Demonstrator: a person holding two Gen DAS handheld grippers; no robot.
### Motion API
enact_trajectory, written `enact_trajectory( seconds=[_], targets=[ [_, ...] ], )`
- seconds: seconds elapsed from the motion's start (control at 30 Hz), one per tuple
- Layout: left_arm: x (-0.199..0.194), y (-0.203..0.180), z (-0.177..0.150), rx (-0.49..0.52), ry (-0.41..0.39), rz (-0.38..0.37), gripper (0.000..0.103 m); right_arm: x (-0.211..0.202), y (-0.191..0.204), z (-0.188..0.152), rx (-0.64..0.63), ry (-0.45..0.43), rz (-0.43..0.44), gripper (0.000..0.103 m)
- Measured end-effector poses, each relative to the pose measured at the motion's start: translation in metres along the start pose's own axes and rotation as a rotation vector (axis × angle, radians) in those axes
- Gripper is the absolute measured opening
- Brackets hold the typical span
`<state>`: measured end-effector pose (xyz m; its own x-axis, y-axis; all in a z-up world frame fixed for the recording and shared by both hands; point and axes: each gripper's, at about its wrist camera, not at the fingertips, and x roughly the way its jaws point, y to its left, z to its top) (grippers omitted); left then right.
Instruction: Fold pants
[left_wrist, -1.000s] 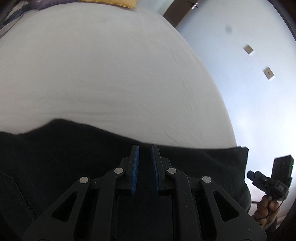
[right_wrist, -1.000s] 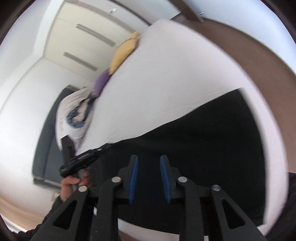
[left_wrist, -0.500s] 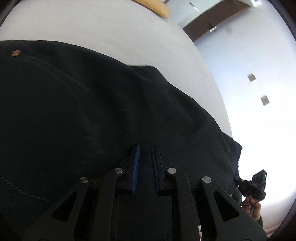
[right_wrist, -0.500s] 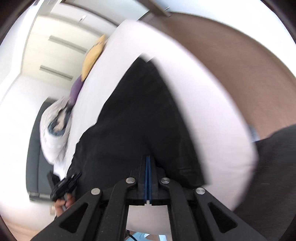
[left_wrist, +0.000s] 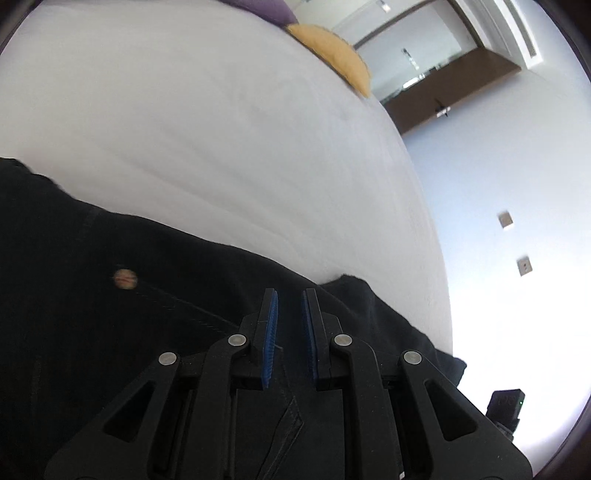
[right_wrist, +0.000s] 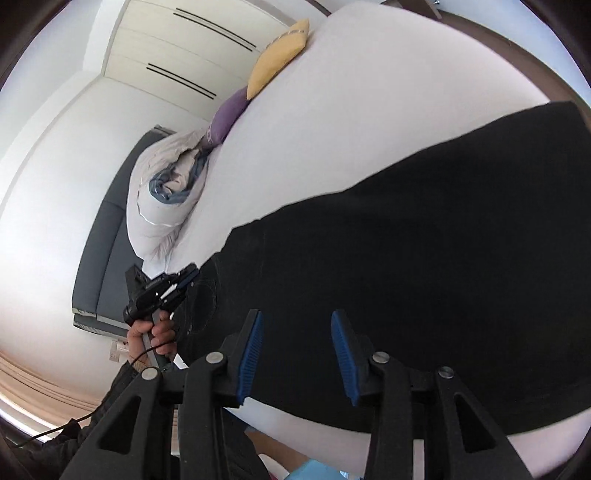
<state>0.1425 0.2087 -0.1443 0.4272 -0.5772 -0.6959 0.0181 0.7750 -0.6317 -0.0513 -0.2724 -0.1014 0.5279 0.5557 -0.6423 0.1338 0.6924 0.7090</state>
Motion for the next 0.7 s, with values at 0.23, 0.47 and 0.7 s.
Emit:
enact_trajectory(
  seconds=[0.23, 0.47, 0.7],
  targets=[
    [0.027, 0.015, -0.021, -0.007, 0.051, 0.008, 0.013, 0.006, -0.047, 0.011, 0.139, -0.042, -0.090, 0.018],
    [-0.041, 0.036, -0.028, 0.054, -0.052, 0.194, 0.013, -0.099, -0.082, -0.002, 0.171, -0.226, -0.207, 0.035],
    [-0.012, -0.025, -0.092, 0.092, 0.026, 0.057, 0.013, -0.054, -0.039, -0.029, 0.014, -0.097, 0.047, 0.056]
  ],
)
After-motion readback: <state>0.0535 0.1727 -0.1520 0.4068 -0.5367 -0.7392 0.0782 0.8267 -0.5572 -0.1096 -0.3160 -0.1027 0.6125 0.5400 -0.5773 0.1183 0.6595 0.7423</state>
